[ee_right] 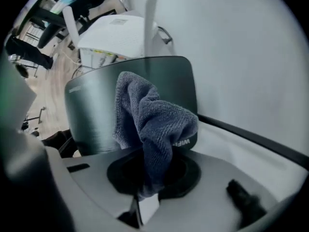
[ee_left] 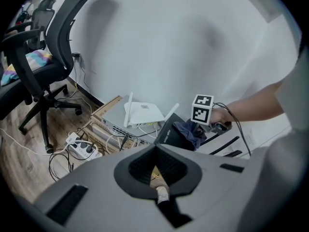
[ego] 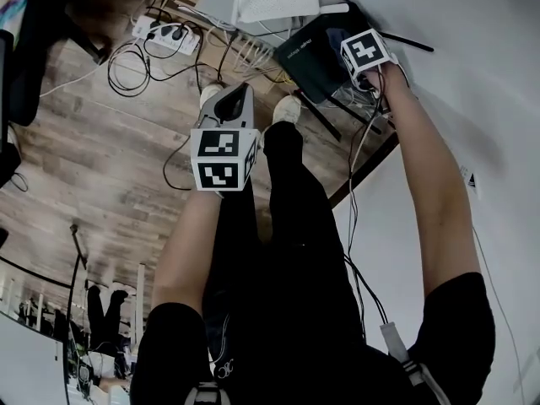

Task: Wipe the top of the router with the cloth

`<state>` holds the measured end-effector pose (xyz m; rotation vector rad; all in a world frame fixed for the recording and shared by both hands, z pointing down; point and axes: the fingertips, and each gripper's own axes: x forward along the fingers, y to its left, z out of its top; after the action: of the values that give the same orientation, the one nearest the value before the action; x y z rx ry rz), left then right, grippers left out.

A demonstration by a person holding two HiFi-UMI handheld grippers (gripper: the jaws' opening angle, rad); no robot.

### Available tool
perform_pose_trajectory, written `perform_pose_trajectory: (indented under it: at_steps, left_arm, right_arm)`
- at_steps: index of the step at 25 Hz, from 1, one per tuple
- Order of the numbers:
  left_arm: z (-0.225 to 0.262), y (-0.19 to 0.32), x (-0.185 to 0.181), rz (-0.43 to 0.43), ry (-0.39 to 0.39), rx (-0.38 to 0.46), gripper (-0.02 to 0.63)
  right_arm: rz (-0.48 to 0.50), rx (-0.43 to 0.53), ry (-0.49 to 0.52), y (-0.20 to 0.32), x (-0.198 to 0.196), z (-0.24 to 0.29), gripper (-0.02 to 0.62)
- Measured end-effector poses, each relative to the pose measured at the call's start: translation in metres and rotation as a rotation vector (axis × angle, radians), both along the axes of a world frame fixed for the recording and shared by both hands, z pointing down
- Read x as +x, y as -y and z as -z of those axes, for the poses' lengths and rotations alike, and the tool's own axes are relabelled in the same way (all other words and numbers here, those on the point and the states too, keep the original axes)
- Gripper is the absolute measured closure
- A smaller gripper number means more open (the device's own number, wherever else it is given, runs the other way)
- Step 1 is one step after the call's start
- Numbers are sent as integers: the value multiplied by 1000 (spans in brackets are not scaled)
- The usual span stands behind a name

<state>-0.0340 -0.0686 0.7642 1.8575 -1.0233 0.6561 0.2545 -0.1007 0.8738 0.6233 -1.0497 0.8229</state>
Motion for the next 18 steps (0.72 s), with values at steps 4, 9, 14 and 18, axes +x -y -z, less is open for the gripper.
perform_pose_trajectory:
  at_steps: [4, 9, 14, 18]
  left_arm:
    - [1, 2, 2, -9, 4, 4, 595]
    - [-1, 2, 0, -15, 6, -3, 595]
    - [-5, 8, 1, -6, 6, -1, 595]
    - [-4, 10, 0, -3, 6, -1, 595]
  right_arm:
    - [-13, 67, -134, 16, 29, -7, 551]
    - [-23, 57, -161, 22, 33, -5, 551]
    - [-67, 92, -134, 34, 32, -6, 551]
    - [-71, 138, -101, 46, 25, -5, 551]
